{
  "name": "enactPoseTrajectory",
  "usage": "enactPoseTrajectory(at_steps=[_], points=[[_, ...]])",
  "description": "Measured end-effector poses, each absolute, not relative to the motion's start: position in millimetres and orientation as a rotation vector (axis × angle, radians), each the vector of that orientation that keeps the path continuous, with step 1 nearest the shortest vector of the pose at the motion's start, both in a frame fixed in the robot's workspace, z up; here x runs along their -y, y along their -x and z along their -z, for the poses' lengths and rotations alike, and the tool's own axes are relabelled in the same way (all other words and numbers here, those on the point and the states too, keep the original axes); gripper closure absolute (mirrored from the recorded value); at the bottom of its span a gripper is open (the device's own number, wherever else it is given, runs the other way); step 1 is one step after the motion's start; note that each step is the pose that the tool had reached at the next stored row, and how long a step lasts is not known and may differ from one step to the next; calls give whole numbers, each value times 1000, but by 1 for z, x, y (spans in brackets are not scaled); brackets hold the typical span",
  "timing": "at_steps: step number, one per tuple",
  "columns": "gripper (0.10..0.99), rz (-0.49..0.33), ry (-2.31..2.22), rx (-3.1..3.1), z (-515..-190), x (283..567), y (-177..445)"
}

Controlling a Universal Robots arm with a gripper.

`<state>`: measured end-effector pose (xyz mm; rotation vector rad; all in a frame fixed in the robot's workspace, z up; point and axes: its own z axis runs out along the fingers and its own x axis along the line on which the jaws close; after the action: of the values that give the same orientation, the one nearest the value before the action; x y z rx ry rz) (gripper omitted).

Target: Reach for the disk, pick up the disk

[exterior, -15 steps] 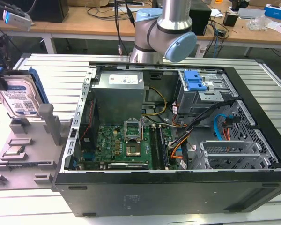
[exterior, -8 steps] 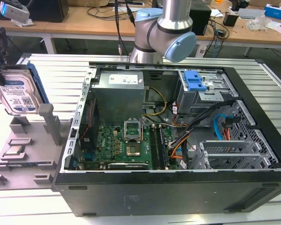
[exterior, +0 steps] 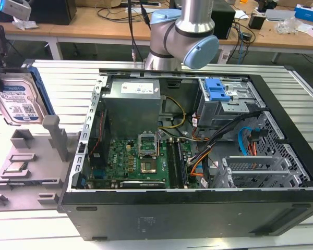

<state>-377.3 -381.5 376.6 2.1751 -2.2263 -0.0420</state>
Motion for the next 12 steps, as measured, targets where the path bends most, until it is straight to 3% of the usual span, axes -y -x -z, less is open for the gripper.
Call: enactPoseTrajectory(at_steps=[12], points=[[722,42,-2175,2226,-394,381,376]])
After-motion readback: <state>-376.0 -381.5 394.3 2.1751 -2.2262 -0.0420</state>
